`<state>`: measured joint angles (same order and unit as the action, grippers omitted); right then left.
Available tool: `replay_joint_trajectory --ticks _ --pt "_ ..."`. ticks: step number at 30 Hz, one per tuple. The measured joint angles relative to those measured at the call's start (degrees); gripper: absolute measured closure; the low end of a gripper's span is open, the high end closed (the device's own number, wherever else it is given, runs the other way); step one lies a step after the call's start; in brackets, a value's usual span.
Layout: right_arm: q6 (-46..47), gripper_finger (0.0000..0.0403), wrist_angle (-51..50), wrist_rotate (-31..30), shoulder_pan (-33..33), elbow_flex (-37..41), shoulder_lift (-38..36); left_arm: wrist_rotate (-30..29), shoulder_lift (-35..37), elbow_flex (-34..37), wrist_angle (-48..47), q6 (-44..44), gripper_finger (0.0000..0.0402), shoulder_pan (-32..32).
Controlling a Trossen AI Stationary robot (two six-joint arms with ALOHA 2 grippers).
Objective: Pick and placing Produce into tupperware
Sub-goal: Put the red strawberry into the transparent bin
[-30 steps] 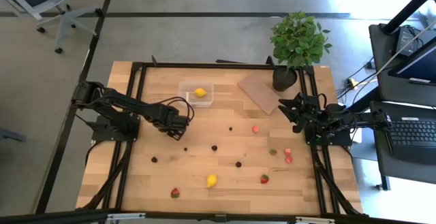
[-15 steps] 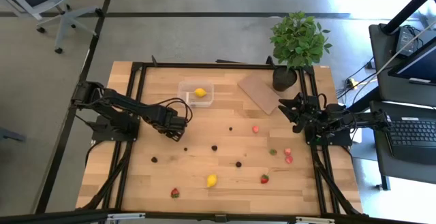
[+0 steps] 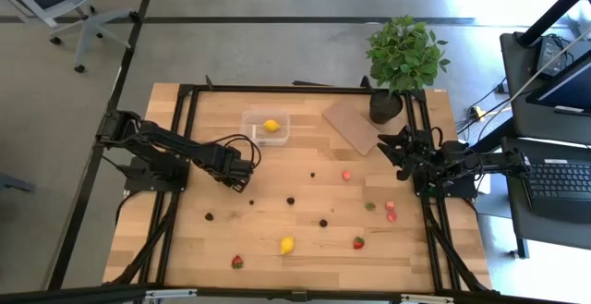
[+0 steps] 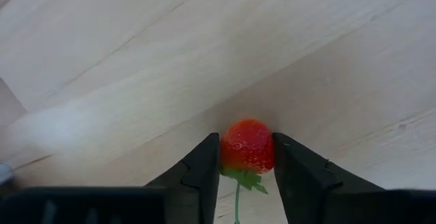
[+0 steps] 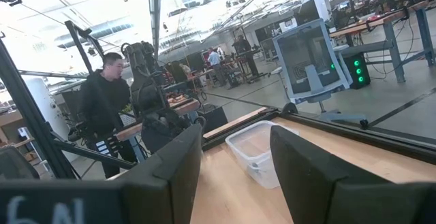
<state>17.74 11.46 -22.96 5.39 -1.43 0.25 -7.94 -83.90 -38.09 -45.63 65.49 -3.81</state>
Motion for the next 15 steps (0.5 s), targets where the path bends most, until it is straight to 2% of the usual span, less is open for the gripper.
replay_joint_trajectory --ticks 6,12,15 --pt "0.2 0.0224 0.0 0.01 0.0 0.0 0.0 -0.17 1.3 -0.33 -0.7 -1.1 0.0298 0.08" --pt "0.22 0.0224 0.15 0.02 0.0 0.0 0.0 -1.05 4.93 -4.38 -0.78 -4.89 0.0291 2.06" --pt "0.22 0.0224 0.26 0.02 -0.02 0.0 0.0 -3.37 7.24 -7.51 -0.57 -8.39 0.0287 4.15"
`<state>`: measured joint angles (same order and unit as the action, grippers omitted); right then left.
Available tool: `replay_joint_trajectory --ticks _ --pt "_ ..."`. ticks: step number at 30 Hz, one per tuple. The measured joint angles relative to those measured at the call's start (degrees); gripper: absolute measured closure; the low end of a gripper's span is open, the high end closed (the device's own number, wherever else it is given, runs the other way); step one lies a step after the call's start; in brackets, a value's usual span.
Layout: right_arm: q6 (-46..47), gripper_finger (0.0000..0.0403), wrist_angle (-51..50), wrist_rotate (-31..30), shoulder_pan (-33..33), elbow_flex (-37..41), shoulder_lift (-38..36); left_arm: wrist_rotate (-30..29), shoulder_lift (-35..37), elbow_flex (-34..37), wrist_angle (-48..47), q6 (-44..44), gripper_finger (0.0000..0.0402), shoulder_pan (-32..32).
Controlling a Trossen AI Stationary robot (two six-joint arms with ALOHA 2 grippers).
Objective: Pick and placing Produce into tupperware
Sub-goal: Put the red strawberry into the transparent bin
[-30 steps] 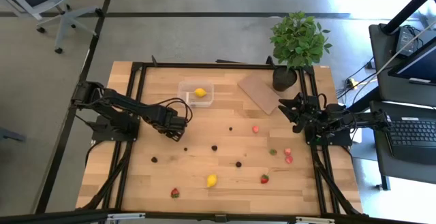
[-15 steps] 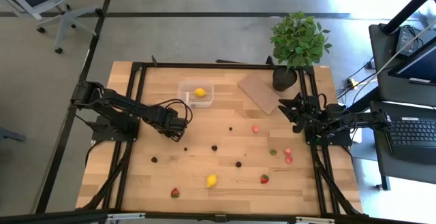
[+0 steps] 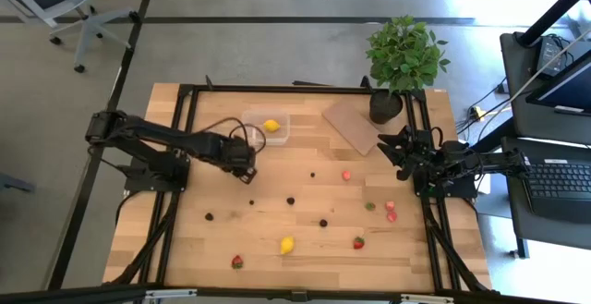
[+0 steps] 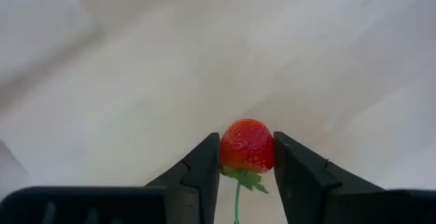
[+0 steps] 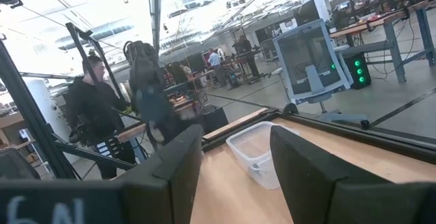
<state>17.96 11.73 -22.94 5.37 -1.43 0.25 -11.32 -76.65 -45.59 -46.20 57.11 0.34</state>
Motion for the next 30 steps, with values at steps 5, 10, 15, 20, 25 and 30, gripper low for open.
replay_joint_trajectory --ticks 5,10,15,20,25,30 --pt "0.02 0.0224 0.14 0.0 0.01 0.0 0.0 -5.74 2.65 -6.75 0.03 -7.63 0.0298 4.85" --pt "1.34 0.0224 0.52 -0.04 0.02 -0.02 -0.02 -11.58 2.67 -14.25 0.39 -15.07 0.0294 10.81" --pt "1.53 0.0224 0.5 0.0 0.0 -0.02 -0.02 -9.57 0.5 -17.28 2.68 -18.23 0.0284 17.3" --pt "1.33 0.0224 0.48 0.0 0.02 -0.02 -0.02 -3.1 -4.54 -17.28 3.42 -20.49 0.0299 22.05" --pt "1.29 0.0224 0.44 0.0 0.0 -0.02 -0.02 1.92 -11.89 -17.28 3.39 -21.69 0.0291 25.06" --pt "1.31 0.0224 0.38 0.0 0.01 -0.02 -0.02 3.53 -18.72 -17.28 3.43 -22.06 0.0282 26.04"
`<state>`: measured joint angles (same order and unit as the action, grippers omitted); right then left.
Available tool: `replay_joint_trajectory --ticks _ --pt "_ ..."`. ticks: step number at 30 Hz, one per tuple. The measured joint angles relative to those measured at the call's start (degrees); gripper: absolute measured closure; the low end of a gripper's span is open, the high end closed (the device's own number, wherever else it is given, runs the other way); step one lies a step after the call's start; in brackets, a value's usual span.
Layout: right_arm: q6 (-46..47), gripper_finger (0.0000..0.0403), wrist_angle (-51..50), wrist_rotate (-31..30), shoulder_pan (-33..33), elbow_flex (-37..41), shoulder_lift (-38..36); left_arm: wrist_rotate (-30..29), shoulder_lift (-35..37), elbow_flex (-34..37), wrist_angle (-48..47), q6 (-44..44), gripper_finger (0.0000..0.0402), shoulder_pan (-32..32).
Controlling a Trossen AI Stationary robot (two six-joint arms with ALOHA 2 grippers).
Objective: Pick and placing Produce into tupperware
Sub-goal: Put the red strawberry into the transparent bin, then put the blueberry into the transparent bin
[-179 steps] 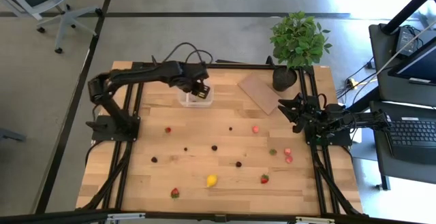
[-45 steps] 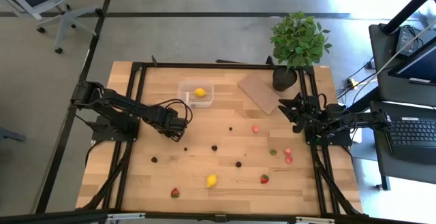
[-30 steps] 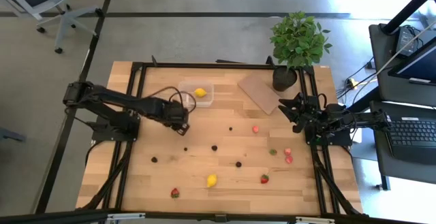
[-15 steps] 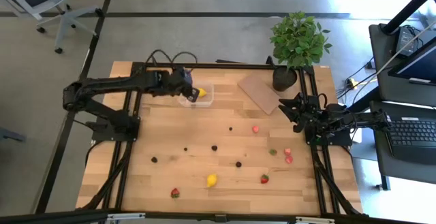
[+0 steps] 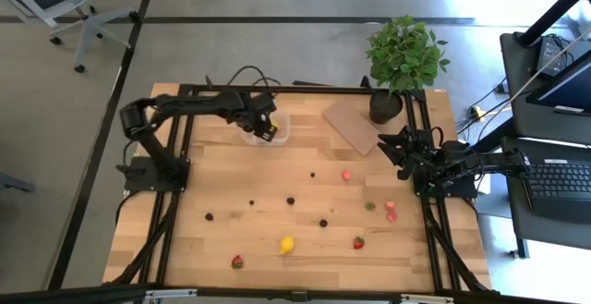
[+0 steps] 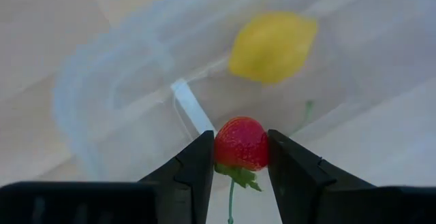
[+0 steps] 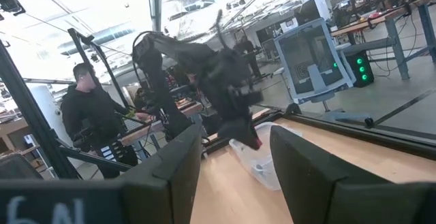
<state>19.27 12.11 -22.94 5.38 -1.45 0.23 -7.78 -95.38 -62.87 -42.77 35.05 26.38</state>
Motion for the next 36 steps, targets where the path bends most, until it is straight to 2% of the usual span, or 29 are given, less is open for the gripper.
replay_joint_trajectory --ticks 7,15,21,25,30,36 --pt "0.13 0.0224 -0.01 0.0 -0.01 0.0 0.0 0.01 -4.4 0.0 1.82 -1.21 0.0295 0.0" --pt "0.04 0.0224 -0.01 0.04 0.0 0.0 0.0 -0.19 -4.41 0.0 3.02 -2.41 0.0236 -0.08" --pt "0.11 0.0224 -0.01 0.04 -0.01 0.0 0.0 -1.06 -3.08 0.0 2.61 -2.39 0.0219 0.09" --pt "0.17 0.0224 0.0 0.04 -0.01 0.0 0.0 -1.1 1.89 0.0 2.75 -2.8 0.0221 0.12" --pt "0.03 0.0224 0.01 0.02 0.01 0.0 0.0 -1.17 11.77 -0.02 1.98 -3.85 0.0229 -1.36" --pt "0.04 0.0224 0.01 0.02 0.01 0.0 0.0 -1.29 23.81 -0.04 0.58 -5.47 0.0237 -8.03"
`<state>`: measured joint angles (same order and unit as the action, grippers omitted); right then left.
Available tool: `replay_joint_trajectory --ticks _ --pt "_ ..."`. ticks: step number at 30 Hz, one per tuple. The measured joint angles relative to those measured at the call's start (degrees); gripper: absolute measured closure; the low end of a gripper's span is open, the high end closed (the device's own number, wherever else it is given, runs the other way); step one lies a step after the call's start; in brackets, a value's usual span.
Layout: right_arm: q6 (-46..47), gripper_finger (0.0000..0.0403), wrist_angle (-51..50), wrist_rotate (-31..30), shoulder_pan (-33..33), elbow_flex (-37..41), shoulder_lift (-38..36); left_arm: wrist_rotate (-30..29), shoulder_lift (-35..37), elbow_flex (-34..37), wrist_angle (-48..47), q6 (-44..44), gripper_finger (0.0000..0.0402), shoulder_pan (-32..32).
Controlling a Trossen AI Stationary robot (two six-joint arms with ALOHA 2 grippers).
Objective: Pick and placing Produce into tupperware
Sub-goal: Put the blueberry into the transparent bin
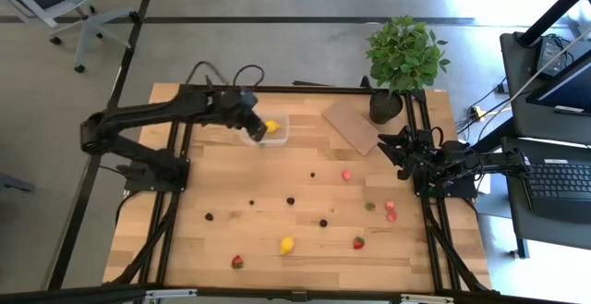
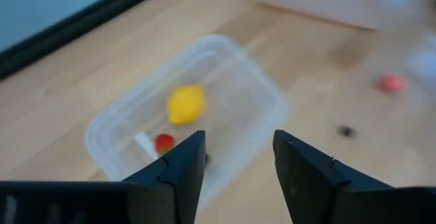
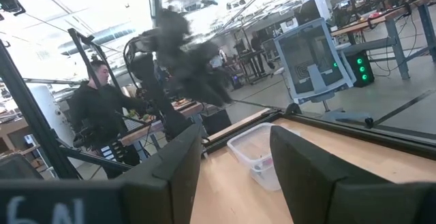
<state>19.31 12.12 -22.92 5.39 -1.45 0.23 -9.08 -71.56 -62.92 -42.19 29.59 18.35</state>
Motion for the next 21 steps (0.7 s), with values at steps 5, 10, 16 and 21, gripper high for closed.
replay_joint_trajectory --ticks 5,10,16,21 --pt "-0.02 0.0224 -0.02 0.0 -0.01 0.0 0.0 -8.43 7.42 0.0 -2.67 2.27 0.0245 -9.71" --pt "-0.05 0.0224 -0.45 0.0 -0.01 0.0 0.0 -23.09 12.98 4.88 0.86 8.94 0.0257 -22.85" --pt "-0.24 0.0224 -1.09 -0.06 -0.02 0.0 0.04 -35.57 14.99 18.06 17.34 13.24 0.0272 -36.96" --pt "-0.19 0.0224 -1.36 -0.02 0.0 0.0 0.04 -42.66 13.0 28.11 34.41 6.68 0.0285 -46.53"
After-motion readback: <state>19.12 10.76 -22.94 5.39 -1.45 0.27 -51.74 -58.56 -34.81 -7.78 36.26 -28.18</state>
